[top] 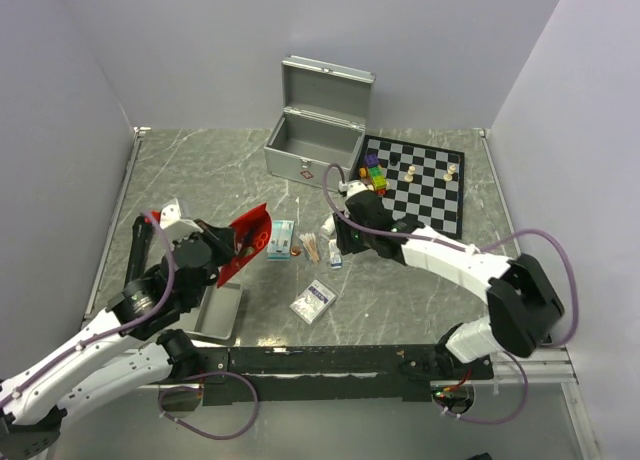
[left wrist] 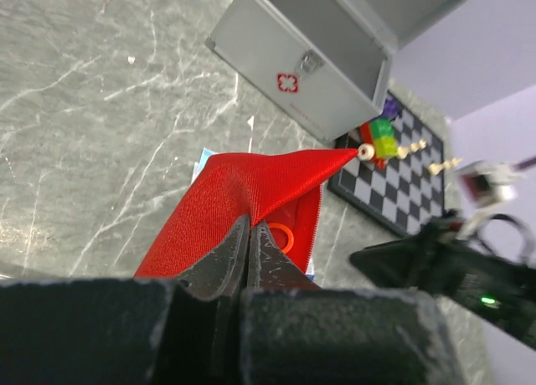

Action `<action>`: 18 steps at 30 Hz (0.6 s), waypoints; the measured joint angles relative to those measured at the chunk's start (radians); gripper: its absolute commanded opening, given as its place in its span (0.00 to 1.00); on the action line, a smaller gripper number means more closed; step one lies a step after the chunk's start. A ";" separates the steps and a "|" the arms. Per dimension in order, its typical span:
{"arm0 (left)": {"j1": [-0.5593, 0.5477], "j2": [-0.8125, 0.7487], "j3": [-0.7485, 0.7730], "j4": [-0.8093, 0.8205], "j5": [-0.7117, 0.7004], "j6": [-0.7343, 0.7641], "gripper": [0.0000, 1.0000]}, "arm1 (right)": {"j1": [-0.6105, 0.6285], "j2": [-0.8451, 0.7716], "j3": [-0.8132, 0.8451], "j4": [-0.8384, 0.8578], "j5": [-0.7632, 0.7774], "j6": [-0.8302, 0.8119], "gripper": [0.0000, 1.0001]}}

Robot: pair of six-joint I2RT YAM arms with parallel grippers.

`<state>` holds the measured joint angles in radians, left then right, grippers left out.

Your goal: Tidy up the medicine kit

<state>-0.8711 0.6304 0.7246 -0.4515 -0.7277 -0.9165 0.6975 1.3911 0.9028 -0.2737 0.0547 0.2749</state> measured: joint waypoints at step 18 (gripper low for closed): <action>0.002 -0.002 -0.025 -0.016 -0.013 -0.008 0.01 | -0.001 0.308 0.093 -0.021 0.024 0.061 0.52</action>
<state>-0.8688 0.6285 0.6994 -0.4671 -0.7410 -0.9245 0.6964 1.6989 0.9958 -0.2943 0.0784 0.3363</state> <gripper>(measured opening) 0.023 0.535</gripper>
